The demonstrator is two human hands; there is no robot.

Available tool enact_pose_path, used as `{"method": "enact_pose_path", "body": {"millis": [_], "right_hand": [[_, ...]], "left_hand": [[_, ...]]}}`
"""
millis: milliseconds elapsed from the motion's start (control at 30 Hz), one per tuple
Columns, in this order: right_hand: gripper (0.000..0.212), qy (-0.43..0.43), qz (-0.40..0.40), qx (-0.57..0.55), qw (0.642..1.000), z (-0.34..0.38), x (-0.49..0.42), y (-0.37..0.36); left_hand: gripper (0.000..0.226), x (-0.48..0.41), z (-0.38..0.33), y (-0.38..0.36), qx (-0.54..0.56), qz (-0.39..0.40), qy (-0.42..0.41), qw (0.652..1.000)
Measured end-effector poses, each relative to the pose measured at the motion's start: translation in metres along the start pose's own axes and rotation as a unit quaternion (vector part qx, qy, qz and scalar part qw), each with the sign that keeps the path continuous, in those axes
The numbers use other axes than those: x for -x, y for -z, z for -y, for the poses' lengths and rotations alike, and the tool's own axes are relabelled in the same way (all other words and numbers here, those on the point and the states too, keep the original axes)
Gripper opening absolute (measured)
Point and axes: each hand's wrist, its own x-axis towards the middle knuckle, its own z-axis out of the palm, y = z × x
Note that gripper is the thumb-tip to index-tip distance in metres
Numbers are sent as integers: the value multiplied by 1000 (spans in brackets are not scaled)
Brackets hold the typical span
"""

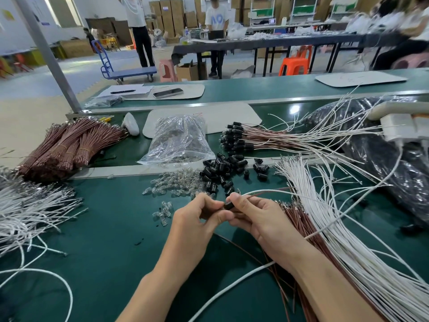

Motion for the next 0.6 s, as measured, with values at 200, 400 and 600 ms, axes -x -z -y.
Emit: {"method": "enact_pose_path", "body": {"millis": [200,400,600], "right_hand": [[35,8,-19,-17,1000,0,-1,3],[18,42,-66,-57,995,1,-2,4],[27,70,-51,-5,996,3,1,-2]], "left_hand": [[11,-2,4,0,-3,-33,-14,999],[19,-1,5,-1,-53,-42,23,997],[53,6,-1,-8,-209,-29,24,977]]}}
